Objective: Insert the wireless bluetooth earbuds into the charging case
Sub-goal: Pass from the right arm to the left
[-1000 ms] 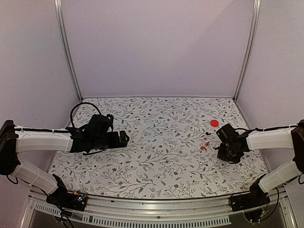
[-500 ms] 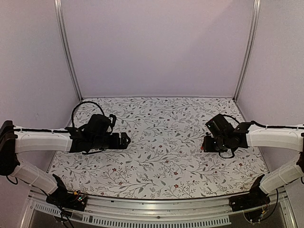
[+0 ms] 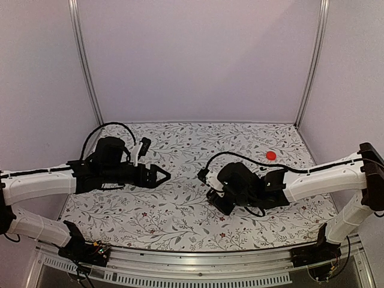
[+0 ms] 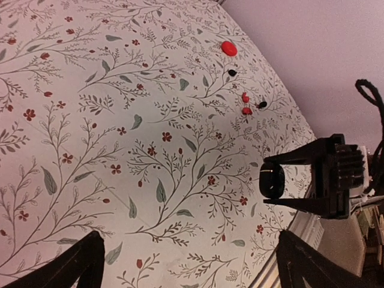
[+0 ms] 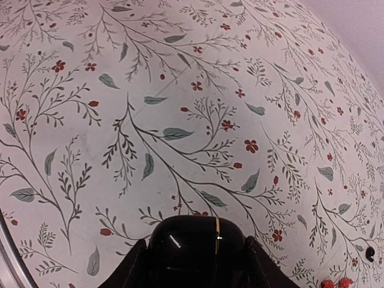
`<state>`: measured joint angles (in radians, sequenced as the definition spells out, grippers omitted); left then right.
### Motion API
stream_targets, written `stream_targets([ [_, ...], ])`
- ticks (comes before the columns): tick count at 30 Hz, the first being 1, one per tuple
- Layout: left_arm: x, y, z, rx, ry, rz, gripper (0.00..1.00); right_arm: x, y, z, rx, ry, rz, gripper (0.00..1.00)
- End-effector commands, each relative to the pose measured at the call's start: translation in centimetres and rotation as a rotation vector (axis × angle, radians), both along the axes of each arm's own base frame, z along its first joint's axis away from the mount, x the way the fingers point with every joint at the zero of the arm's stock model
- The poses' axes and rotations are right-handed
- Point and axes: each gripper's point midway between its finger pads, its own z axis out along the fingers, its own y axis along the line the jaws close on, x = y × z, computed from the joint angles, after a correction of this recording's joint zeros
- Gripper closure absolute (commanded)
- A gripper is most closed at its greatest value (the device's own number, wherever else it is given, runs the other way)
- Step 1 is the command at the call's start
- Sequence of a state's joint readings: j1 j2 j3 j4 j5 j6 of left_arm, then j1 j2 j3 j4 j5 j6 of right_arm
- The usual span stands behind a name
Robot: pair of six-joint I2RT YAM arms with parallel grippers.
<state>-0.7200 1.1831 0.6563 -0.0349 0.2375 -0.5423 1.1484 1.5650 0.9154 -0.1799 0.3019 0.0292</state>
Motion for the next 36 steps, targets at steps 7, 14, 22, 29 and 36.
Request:
stream_targets([
  [7,-5.1,-2.0,1.4,-0.179,0.085,-0.286,0.0,-6.3,7.1,5.6,0.023,-0.315,0.452,0.58],
  [14,-7.5,-3.6,0.6,-0.201,0.157,-0.405,0.14,-7.6,7.7,5.3,-0.061,-0.398,0.524,0.59],
  [22,-9.5,-5.2,-0.3,-0.201,0.207,-0.492,0.18,-8.1,8.3,5.0,-0.104,-0.419,0.555,0.6],
  [29,-10.7,-6.7,-1.1,-0.186,0.224,-0.551,0.25,-8.3,8.8,4.3,-0.138,-0.425,0.582,0.6],
  [36,-11.1,-8.1,-1.1,-0.187,0.223,-0.59,0.33,-8.7,9.2,3.9,-0.139,-0.409,0.605,0.6],
])
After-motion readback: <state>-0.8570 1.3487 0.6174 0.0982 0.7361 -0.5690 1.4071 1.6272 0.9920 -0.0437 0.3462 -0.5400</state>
